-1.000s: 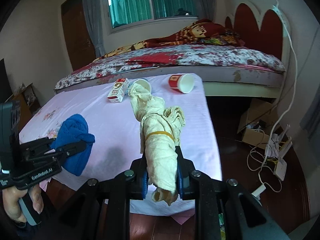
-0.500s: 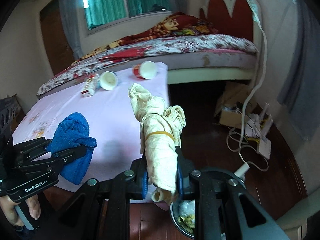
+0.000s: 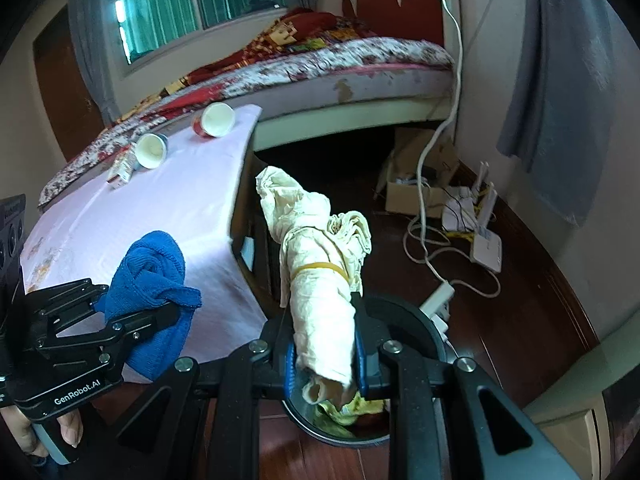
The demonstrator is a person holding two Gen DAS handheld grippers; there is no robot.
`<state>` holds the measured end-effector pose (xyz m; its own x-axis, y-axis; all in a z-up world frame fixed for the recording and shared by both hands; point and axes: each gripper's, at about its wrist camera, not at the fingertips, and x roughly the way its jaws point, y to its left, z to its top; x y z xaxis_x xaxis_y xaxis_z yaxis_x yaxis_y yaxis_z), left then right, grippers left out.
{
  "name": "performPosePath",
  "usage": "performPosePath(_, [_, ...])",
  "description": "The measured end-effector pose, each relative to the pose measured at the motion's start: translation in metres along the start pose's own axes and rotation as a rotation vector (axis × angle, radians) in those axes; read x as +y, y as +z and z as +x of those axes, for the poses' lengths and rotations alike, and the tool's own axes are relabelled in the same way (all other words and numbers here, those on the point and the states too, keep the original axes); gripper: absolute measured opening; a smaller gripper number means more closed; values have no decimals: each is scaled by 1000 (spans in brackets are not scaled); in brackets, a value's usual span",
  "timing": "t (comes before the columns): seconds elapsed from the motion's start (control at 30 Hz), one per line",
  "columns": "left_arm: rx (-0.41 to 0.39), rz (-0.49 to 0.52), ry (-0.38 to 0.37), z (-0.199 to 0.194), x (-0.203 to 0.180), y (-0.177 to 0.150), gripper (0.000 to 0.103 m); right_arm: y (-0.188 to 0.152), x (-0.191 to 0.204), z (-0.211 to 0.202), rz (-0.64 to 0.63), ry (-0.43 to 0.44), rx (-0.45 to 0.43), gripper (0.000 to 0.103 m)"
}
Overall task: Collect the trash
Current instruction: 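Carry the blue cloth and beige rolled cloth over the black bin, then open both tools to drop the blue and beige cloths into the bin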
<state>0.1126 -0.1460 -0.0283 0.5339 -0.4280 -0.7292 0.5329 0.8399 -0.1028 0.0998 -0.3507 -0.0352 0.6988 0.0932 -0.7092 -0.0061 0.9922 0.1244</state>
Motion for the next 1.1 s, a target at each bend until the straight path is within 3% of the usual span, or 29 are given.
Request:
performPosePath(0.5, [140, 47, -91, 62, -34, -17, 33, -49, -55, 39, 42, -54, 161, 24])
performPosePath(1.1, [283, 38, -152, 136, -32, -27, 35, -84, -48, 106, -72, -57, 360, 24])
